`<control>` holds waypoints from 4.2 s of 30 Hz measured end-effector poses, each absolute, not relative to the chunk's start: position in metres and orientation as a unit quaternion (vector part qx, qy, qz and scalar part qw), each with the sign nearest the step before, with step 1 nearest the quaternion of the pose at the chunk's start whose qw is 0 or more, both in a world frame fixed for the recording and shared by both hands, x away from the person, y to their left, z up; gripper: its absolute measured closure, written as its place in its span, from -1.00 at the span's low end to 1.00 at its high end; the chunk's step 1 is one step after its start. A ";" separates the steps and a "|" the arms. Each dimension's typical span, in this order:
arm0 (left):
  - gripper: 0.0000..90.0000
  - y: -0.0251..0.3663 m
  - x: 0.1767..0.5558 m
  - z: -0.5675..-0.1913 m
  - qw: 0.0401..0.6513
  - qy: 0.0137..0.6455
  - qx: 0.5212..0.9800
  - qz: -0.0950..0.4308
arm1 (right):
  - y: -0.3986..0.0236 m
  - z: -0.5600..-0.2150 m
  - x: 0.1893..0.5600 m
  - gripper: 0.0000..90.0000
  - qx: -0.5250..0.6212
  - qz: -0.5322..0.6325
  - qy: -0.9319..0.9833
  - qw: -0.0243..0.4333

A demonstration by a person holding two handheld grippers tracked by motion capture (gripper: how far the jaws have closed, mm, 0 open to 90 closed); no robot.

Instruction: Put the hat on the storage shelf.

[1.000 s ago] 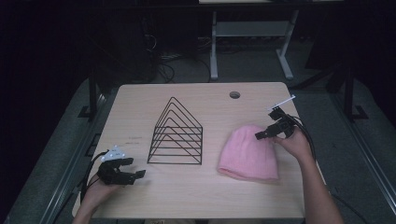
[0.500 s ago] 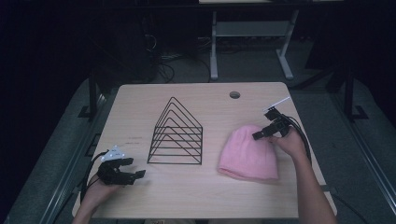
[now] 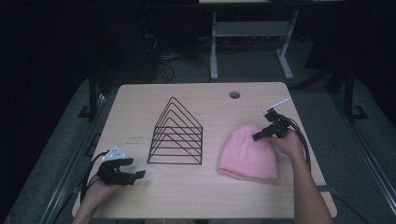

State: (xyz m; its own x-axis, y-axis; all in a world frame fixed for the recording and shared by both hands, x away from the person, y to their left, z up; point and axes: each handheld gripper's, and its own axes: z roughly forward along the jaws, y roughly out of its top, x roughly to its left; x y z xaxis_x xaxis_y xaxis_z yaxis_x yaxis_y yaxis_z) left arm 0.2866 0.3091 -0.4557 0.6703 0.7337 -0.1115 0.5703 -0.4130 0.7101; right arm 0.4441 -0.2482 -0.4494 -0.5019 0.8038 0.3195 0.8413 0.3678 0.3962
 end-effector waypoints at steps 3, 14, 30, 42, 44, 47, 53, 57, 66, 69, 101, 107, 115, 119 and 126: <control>-0.52 0.309 0.286 -0.456 0.377 0.393 0.831 0.109 | -0.249 -0.451 0.444 0.25 -0.500 -0.265 -0.823 0.040; -0.52 0.309 0.286 -0.456 0.376 0.395 0.831 0.109 | -0.253 -0.454 0.441 0.53 -0.508 -0.293 -0.808 0.054; -0.52 0.311 0.286 -0.456 0.375 0.396 0.831 0.110 | -0.263 -0.444 0.433 0.67 -0.502 -0.325 -0.799 0.065; -0.52 0.311 0.286 -0.456 0.372 0.394 0.833 0.110 | -0.271 -0.424 0.421 0.68 -0.486 -0.353 -0.798 0.050; -0.52 0.310 0.286 -0.456 0.375 0.396 0.831 0.109 | -0.272 -0.421 0.419 0.68 -0.485 -0.357 -0.797 0.049; -0.52 0.310 0.286 -0.456 0.374 0.395 0.832 0.107 | -0.275 -0.416 0.416 0.68 -0.479 -0.365 -0.797 0.043; -0.52 0.307 0.286 -0.456 0.374 0.392 0.834 0.103 | -0.277 -0.404 0.407 0.68 -0.470 -0.382 -0.795 0.037; -0.52 0.306 0.287 -0.454 0.374 0.391 0.835 0.104 | -0.277 -0.395 0.402 0.68 -0.462 -0.388 -0.797 0.030; -0.52 0.307 0.285 -0.449 0.372 0.384 0.839 0.103 | -0.274 -0.366 0.386 0.68 -0.437 -0.405 -0.803 0.010; -0.52 0.307 0.285 -0.448 0.374 0.386 0.838 0.097 | -0.274 -0.356 0.382 0.69 -0.432 -0.408 -0.804 0.003; -0.56 0.302 0.300 -0.382 0.386 0.317 0.864 0.065 | -0.252 -0.252 0.364 0.69 -0.370 -0.432 -0.820 -0.066; -0.56 0.300 0.305 -0.370 0.394 0.309 0.863 0.063 | -0.244 -0.241 0.366 0.69 -0.358 -0.436 -0.823 -0.069; -0.56 0.299 0.309 -0.360 0.392 0.308 0.865 0.056 | -0.233 -0.226 0.367 0.69 -0.345 -0.435 -0.828 -0.075; -0.56 0.299 0.310 -0.357 0.387 0.304 0.869 0.054 | -0.227 -0.220 0.368 0.69 -0.341 -0.436 -0.830 -0.075; -0.56 0.297 0.312 -0.346 0.382 0.298 0.873 0.055 | -0.217 -0.212 0.370 0.69 -0.326 -0.442 -0.832 -0.072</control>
State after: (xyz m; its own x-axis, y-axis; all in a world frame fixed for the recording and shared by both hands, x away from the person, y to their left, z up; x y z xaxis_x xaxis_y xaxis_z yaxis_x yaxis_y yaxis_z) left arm 0.3123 0.2972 -0.3459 0.8168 0.5616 -0.1318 0.4779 -0.5308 0.7000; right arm 0.3696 -0.2174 -0.2119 -0.7765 0.6074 0.1679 0.4792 0.3962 0.7832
